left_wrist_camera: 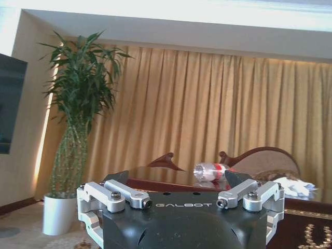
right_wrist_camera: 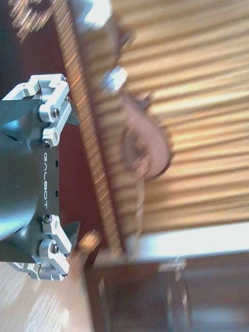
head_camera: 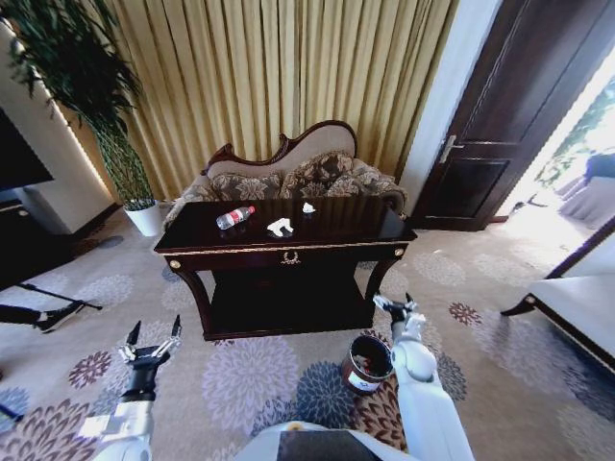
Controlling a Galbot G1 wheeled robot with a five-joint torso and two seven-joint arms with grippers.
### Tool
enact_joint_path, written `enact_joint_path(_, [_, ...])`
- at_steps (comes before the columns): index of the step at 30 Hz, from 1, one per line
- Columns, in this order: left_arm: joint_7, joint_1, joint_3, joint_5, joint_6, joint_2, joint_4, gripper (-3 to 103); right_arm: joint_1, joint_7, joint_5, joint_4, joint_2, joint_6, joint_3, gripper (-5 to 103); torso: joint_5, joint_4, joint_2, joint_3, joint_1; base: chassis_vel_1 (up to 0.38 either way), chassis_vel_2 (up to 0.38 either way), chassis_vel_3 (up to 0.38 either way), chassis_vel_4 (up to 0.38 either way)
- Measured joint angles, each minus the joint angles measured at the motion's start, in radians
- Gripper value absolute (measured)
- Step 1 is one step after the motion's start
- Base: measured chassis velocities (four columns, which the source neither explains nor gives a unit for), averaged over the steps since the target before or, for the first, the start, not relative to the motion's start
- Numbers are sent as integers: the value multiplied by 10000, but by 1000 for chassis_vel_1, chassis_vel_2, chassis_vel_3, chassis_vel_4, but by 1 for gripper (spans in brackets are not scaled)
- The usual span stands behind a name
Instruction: Move to the front of the table and place the trash on the table into the trash bin.
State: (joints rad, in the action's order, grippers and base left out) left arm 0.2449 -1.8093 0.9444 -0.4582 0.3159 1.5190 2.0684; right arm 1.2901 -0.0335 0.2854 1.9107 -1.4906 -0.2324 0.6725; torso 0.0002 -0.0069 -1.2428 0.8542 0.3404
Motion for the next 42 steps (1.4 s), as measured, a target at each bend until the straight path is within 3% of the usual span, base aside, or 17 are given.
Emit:
enact_joint_path(3, [-707, 36, 91, 203, -320, -3, 430, 100, 111, 87, 401, 1495, 71, -424, -411, 100, -2, -1, 0, -1, 0, 0, 0, 0, 0])
enact_joint_path(7, [-1347, 135, 87, 327, -758, -26, 1037, 100, 177, 87, 400, 2158, 119, -601, -657, 100, -1, 0, 0, 0, 0, 0, 0, 0, 0])
enact_joint_path(11, [-1599, 223, 88, 358, -1140, -135, 1413, 100, 240, 110, 252, 2241, 144, -616, -720, 100, 1, -1, 0, 0, 0, 0, 0, 0, 0])
enact_joint_path(13, [-1855, 447, 69, 353, -1639, -446, 1752, 100, 315, 270, -91, 2208, 210, -616, -686, 100, 0, -1, 0, 0, 0, 0, 0, 0, 0])
enact_joint_path(16, [-1923, 514, 63, 345, -1775, -556, 1791, 100, 342, 326, -287, 2167, 248, -616, -671, 100, 0, -1, 0, 0, 0, 0, 0, 0, 0])
enact_joint_path(19, [-2194, 750, 110, 225, -2638, -953, 2044, 100, 472, 564, -808, 2110, 348, -615, -694, 100, 0, -3, 0, 1, 1, 0, 0, 0, 0])
enact_joint_path(23, [-2228, 671, 114, 268, -3200, -977, 2191, 100, 576, 645, -1130, 2108, 355, -640, -840, 100, 1, 2, 0, 1, 1, 0, 0, 0, 0])
enact_joint_path(42, [-2204, 670, 172, 420, -3137, -985, 1761, 100, 911, 804, -1458, 2190, 178, -620, -1488, 100, 0, -1, 0, 0, 1, 0, 0, 0, 0])
